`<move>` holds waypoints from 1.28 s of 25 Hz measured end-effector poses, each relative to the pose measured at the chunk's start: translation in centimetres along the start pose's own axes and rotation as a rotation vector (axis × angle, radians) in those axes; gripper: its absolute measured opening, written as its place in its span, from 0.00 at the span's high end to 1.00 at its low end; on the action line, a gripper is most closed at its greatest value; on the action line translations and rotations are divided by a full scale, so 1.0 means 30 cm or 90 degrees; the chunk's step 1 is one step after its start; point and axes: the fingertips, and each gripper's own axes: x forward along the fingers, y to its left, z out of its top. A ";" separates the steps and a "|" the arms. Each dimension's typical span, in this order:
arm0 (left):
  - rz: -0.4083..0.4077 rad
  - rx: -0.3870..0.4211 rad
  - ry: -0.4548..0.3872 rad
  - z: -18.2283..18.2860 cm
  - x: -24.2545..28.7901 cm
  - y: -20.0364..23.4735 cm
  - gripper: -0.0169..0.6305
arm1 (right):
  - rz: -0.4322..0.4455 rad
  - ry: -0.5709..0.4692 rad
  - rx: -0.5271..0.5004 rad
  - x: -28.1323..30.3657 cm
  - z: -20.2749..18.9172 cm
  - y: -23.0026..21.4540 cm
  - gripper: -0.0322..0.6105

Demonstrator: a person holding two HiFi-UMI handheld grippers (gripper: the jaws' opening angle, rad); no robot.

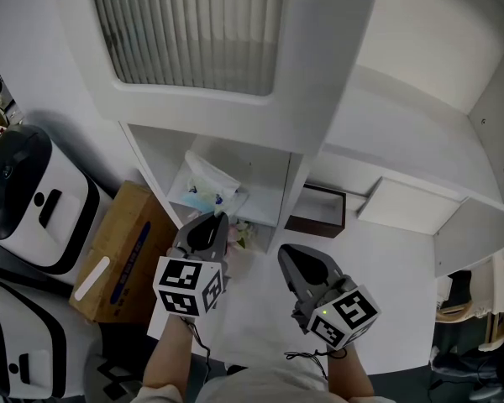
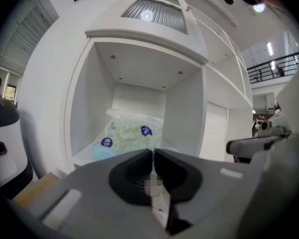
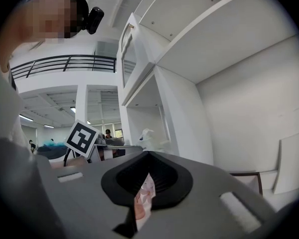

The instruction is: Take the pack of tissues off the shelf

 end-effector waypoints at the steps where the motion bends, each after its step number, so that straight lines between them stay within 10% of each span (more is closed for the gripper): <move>1: -0.003 0.000 -0.006 0.007 -0.009 -0.003 0.96 | 0.000 -0.001 -0.001 -0.001 0.002 0.004 0.95; 32: 0.013 0.056 -0.059 0.045 -0.352 -0.038 0.96 | 0.041 -0.013 -0.048 -0.005 0.045 0.251 0.95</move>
